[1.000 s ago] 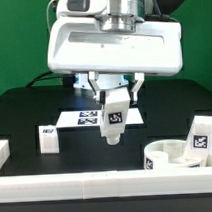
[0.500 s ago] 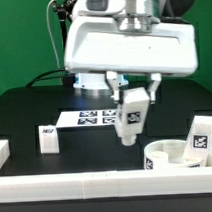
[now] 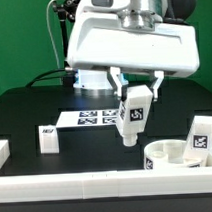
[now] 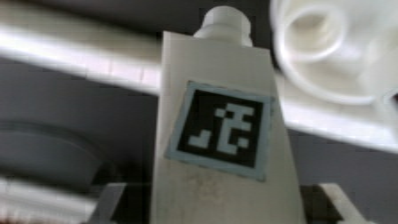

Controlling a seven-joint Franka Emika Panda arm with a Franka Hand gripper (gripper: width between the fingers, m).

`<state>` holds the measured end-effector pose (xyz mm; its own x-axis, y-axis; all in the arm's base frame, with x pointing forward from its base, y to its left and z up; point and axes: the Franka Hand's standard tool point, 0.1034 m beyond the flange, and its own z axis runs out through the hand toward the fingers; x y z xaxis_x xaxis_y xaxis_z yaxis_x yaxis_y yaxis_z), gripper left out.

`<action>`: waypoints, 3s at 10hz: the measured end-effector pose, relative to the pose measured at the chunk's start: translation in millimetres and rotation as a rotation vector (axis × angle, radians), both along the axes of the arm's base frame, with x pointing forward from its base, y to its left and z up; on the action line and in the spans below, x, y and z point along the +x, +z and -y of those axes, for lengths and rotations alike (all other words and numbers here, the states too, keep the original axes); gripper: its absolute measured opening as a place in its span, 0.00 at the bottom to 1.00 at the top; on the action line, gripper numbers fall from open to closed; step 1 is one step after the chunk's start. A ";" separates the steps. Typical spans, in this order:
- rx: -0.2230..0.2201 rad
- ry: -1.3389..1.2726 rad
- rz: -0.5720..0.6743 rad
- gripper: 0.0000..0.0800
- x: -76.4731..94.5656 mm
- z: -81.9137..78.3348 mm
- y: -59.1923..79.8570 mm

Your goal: Assemble stool

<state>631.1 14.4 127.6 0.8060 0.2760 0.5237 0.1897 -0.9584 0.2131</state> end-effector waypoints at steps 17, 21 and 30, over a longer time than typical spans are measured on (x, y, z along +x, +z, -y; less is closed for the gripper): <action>0.010 0.051 -0.019 0.41 -10.2 -48.8 -26.0; -0.001 0.055 -0.024 0.41 -10.2 -42.9 -28.9; -0.008 0.059 -0.018 0.41 -16.3 -43.3 -41.7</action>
Offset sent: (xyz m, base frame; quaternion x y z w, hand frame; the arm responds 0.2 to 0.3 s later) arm -0.0013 0.0180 -0.0010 -0.0215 0.0079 -0.0108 0.9997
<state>614.8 57.8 85.8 0.7972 0.3274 0.5072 0.2499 -0.9438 0.2164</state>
